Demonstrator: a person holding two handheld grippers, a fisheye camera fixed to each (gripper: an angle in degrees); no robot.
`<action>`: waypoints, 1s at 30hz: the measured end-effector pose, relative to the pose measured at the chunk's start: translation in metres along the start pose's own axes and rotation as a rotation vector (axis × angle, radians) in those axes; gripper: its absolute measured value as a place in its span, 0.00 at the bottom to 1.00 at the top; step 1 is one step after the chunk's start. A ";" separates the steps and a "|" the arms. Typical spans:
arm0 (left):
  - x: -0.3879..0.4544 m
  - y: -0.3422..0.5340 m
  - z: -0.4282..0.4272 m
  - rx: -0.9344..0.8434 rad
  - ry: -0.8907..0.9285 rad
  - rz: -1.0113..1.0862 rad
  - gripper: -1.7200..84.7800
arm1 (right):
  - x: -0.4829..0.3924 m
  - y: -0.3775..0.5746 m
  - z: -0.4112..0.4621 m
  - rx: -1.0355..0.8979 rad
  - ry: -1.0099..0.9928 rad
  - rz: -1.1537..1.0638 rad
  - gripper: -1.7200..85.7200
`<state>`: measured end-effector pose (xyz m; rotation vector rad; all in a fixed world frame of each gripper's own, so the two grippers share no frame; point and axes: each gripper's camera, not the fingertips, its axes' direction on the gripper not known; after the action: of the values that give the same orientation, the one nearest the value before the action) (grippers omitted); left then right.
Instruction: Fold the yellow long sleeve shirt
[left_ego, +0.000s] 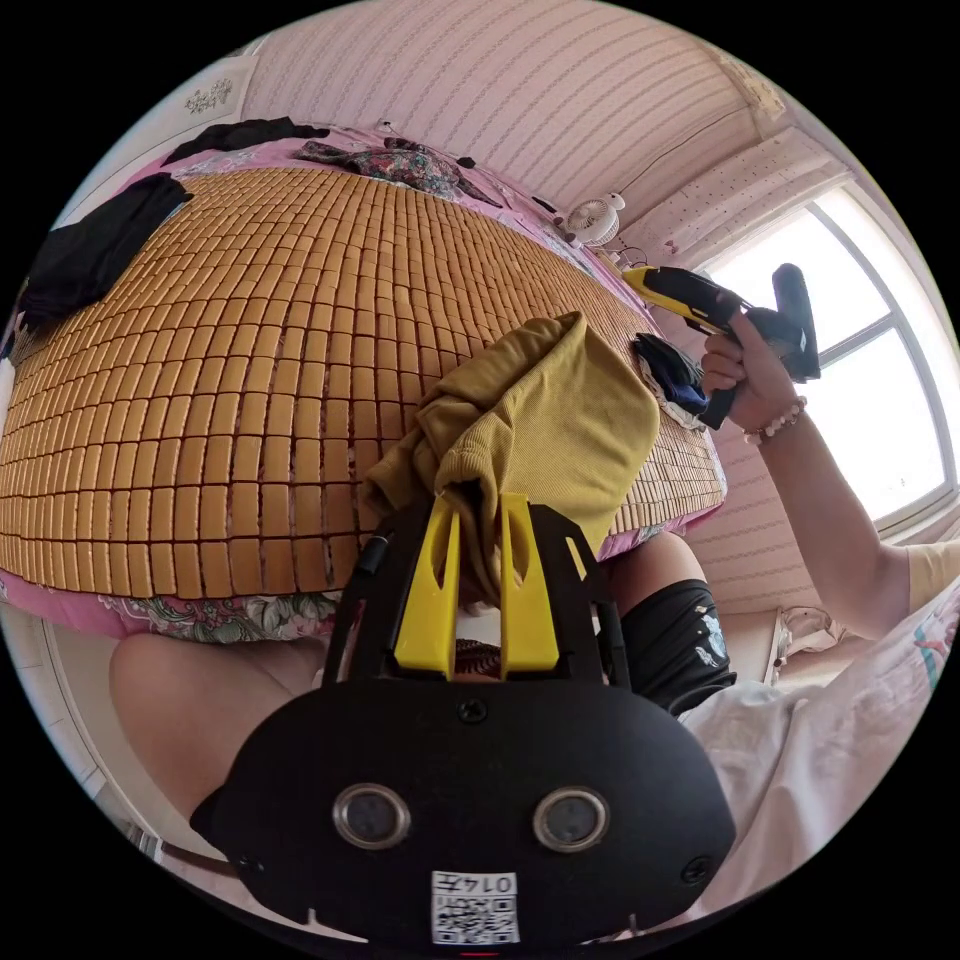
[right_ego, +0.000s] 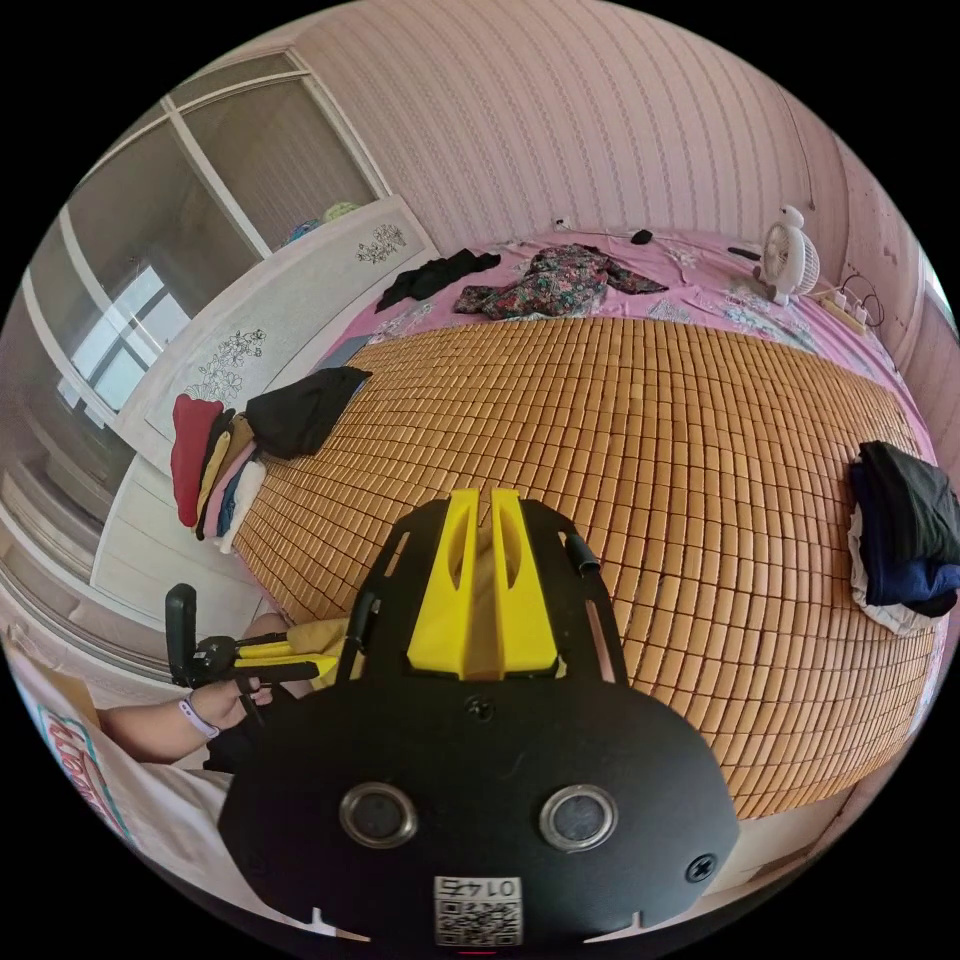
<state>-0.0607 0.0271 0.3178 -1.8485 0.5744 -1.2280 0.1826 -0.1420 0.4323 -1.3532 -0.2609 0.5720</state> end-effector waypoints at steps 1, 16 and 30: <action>-0.005 -0.003 -0.001 0.000 -0.003 -0.006 0.09 | -0.004 -0.001 -0.005 0.003 0.020 -0.029 0.03; -0.049 -0.039 -0.004 0.015 -0.165 -0.055 0.08 | -0.048 -0.074 0.130 -0.526 0.144 -0.229 0.02; -0.073 -0.006 -0.085 0.141 0.022 -0.230 0.14 | 0.006 -0.099 0.010 -0.230 -0.036 -0.184 0.20</action>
<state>-0.1689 0.0513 0.2996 -1.8196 0.2841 -1.4033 0.2063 -0.1412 0.5290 -1.5227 -0.4868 0.4210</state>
